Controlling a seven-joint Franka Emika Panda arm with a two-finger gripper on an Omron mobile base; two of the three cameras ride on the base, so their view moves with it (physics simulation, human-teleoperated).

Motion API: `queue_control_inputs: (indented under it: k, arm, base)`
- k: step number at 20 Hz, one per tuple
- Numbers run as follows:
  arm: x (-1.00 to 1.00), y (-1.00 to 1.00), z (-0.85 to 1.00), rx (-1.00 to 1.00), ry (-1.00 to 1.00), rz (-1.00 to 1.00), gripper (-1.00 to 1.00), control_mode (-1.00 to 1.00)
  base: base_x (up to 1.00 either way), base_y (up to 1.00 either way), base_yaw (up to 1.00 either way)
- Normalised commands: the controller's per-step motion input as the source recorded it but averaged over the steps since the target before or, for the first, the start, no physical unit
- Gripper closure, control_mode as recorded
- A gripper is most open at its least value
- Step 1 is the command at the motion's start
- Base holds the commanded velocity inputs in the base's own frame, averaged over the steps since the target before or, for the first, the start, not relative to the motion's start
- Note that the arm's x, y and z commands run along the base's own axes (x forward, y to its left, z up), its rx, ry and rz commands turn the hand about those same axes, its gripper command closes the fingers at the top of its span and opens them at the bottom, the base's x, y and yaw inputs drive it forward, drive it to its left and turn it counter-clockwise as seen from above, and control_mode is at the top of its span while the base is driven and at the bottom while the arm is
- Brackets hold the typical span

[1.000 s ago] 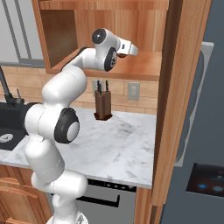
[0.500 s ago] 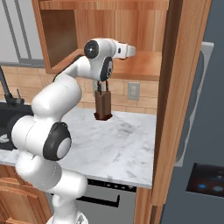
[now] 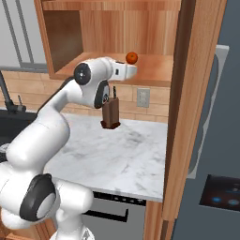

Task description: Pick the apple from the counter and place it in the cabinet. Then close the cabinet.

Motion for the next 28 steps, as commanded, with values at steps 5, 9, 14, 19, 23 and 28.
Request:
queue_control_inputs:
  k: [5,9,14,19,23,28]
  arm:
    - [-1.0,0.22,-0.07,0.08,0.26,0.0,-1.0,-1.0]
    - [-1.0,0.02,-0.54,0.14,0.3,0.0,-1.0,-1.0]
    - [-1.0,0.0,-0.95,0.08,0.01,0.0,-1.0,-1.0]
    - [-1.0,0.0,-0.78,0.06,-0.08,0.0,-1.0,-1.0]
    - [-0.89,-0.31,-0.59,0.12,-0.17,-0.02,-1.0,-1.0]
    - [-0.67,-0.33,-0.53,0.06,-0.33,0.0,-1.0,-1.0]
  base:
    - [0.0,0.0,0.0]
    - [0.0,0.0,0.0]
    - [0.0,0.0,0.0]
    - [0.0,0.0,0.0]
    - [0.0,0.0,0.0]
    - [0.0,0.0,0.0]
